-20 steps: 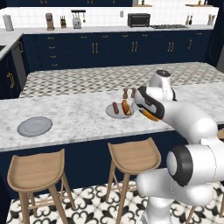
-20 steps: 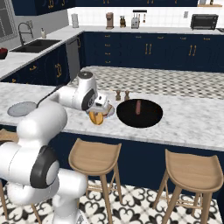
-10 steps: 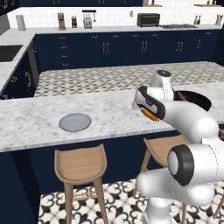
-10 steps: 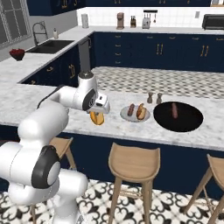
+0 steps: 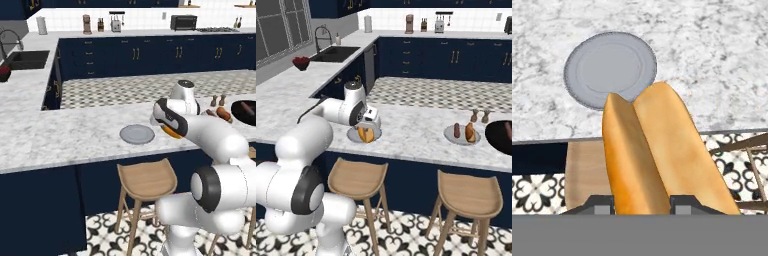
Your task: Place one bun and one sausage from the bowl on each plate.
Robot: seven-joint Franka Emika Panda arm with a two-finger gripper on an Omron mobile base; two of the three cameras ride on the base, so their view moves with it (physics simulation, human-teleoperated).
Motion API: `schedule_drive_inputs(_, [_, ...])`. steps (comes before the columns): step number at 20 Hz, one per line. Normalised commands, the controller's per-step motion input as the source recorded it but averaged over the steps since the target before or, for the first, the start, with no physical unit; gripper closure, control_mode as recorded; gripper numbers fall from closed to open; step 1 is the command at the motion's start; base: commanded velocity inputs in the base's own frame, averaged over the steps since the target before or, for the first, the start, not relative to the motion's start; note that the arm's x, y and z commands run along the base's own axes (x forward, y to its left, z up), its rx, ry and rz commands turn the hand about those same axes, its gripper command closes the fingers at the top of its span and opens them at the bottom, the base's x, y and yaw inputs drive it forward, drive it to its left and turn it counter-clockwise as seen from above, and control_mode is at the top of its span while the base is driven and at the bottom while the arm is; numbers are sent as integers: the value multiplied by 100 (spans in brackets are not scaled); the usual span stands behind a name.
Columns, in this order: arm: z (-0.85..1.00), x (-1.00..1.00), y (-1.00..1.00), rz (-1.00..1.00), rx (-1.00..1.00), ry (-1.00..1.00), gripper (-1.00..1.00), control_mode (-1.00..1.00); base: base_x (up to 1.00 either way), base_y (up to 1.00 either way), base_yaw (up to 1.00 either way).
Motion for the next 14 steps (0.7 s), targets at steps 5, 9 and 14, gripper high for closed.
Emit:
schedule_drive_inputs(5, [0, 0, 0, 0, 0, 0, 100, 100, 33, 40, 0])
schedule_drive_inputs(9, [0, 0, 0, 0, 0, 0, 100, 100, 67, 15, 0])
schedule_drive_inputs(14, [0, 0, 0, 0, 0, 0, 100, 100, 67, 0, 0])
